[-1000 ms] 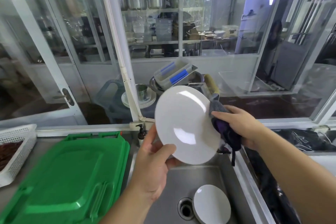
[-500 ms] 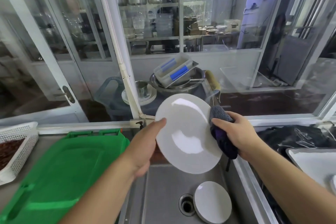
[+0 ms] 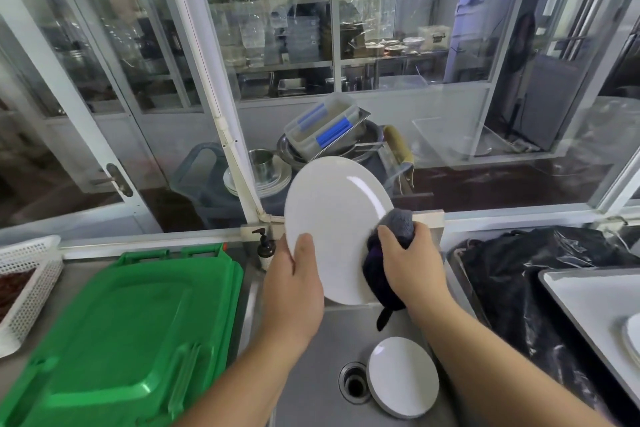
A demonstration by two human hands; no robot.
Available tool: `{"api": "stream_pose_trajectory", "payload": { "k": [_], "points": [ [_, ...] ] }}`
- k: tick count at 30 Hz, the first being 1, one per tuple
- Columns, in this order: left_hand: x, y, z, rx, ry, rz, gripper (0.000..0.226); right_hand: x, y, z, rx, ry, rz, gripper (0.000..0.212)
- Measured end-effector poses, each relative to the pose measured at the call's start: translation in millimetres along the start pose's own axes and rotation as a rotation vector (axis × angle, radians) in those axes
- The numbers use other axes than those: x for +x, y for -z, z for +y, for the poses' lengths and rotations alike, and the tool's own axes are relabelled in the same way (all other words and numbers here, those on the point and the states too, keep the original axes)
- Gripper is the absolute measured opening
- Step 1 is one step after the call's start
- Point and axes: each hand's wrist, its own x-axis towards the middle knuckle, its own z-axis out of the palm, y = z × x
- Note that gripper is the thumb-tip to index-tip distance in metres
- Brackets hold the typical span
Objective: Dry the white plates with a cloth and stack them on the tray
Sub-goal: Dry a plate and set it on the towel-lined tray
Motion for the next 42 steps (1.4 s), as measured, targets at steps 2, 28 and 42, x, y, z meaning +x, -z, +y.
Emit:
{"api": "stream_pose_trajectory", "payload": {
  "k": [2, 28, 42],
  "points": [
    [-1.7, 1.1, -3.8, -0.029, 0.009, 0.011, 0.018, 0.9, 1.2, 3.6, 0.092, -0.070, -0.073, 0.022],
    [15.8, 18.0, 21.7, -0.099, 0.086, -0.097, 0.024, 29.3, 36.2, -10.0, 0.338, -0.094, -0.104, 0.039],
    [12.9, 9.8, 3.1, -0.288, 0.250, -0.155, 0.020, 9.5, 27.1, -0.8, 0.388, -0.195, -0.033, 0.018]
  ]
}}
